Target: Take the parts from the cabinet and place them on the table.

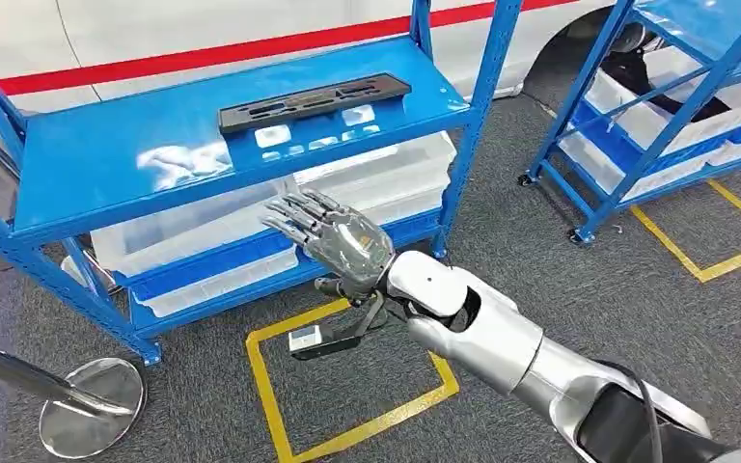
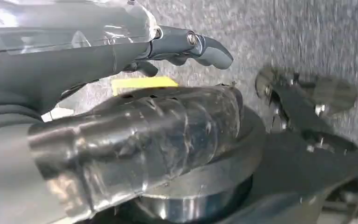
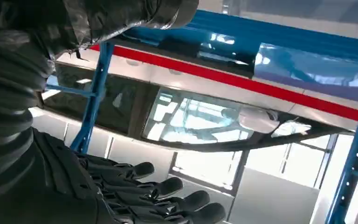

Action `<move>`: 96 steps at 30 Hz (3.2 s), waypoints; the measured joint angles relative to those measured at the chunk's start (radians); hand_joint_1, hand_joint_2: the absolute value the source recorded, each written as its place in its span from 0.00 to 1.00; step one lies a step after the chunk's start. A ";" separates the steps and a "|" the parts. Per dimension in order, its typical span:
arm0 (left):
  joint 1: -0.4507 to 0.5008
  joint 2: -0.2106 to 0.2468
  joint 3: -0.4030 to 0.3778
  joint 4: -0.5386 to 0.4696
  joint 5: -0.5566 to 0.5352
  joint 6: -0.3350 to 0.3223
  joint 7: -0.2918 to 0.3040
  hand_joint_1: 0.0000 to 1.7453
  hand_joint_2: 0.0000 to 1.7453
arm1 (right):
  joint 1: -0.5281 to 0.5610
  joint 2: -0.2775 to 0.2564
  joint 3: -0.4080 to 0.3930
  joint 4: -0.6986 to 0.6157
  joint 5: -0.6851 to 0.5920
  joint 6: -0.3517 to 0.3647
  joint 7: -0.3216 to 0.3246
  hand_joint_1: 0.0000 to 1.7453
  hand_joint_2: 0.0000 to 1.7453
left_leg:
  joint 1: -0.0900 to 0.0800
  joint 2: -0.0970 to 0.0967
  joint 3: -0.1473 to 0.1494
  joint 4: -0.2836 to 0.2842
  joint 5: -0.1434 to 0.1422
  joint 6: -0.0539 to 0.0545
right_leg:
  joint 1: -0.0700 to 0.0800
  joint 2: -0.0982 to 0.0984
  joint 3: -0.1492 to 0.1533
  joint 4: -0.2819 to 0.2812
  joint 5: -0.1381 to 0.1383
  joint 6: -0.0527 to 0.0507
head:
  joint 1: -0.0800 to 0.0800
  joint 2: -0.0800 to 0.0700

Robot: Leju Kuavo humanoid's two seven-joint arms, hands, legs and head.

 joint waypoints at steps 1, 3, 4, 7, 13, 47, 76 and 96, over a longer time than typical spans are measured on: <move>0.000 0.005 0.001 0.000 0.004 -0.006 0.003 0.00 0.00 | -0.005 0.000 0.003 0.006 -0.003 0.003 0.000 0.00 1.00 | 0.004 -0.003 0.003 0.012 -0.012 -0.008 | -0.004 0.000 0.032 -0.085 0.060 0.003 | 0.000 0.000; 0.001 0.016 0.006 0.000 0.006 -0.011 0.005 0.00 0.00 | -0.013 0.001 0.013 0.017 -0.009 0.008 -0.003 0.00 1.00 | 0.001 -0.005 -0.010 0.034 -0.038 -0.030 | 0.000 0.007 0.063 -0.150 0.065 0.007 | 0.002 0.000; -0.003 0.019 0.008 0.000 0.006 -0.012 0.007 0.00 0.00 | -0.016 0.005 0.018 0.019 -0.010 0.011 -0.003 0.00 1.00 | -0.001 -0.005 -0.011 0.051 -0.043 -0.036 | 0.001 0.011 0.065 -0.165 0.058 -0.007 | 0.003 0.000; -0.005 0.027 0.014 0.000 0.007 -0.014 0.013 0.00 0.00 | -0.021 0.010 0.030 0.029 -0.019 0.011 -0.013 0.00 1.00 | 0.003 -0.008 -0.011 0.043 -0.045 -0.049 | 0.005 0.011 0.059 -0.153 0.049 -0.031 | 0.006 0.000; -0.008 0.043 0.017 0.000 0.008 -0.014 0.022 0.00 0.00 | -0.033 0.018 0.040 0.040 -0.027 0.011 -0.021 0.00 1.00 | 0.005 0.009 -0.211 0.374 -0.145 -0.059 | 0.015 0.007 0.095 -0.159 0.020 -0.059 | 0.003 0.000; -0.008 0.062 0.023 0.008 -0.024 -0.030 0.050 0.00 0.00 | -0.137 0.147 -0.032 0.441 -0.117 0.029 -0.029 0.00 1.00 | 0.001 0.009 -0.175 0.210 -0.009 -0.047 | 0.018 0.009 0.149 -0.196 0.019 -0.057 | 0.007 0.000; -0.012 0.059 0.023 0.015 -0.021 -0.040 0.037 0.00 0.00 | -0.162 0.212 -0.041 0.578 -0.106 0.032 -0.033 0.00 1.00 | 0.009 0.008 -0.179 0.289 -0.092 -0.058 | 0.015 0.012 0.134 -0.236 0.063 -0.057 | 0.002 0.000; -0.010 0.050 0.039 0.018 -0.013 -0.024 0.015 0.00 0.00 | -0.177 0.226 -0.046 0.698 -0.025 0.038 0.053 0.00 1.00 | -0.026 0.003 -0.034 0.046 -0.013 0.013 | 0.061 0.007 0.023 -0.172 0.105 -0.097 | -0.008 0.000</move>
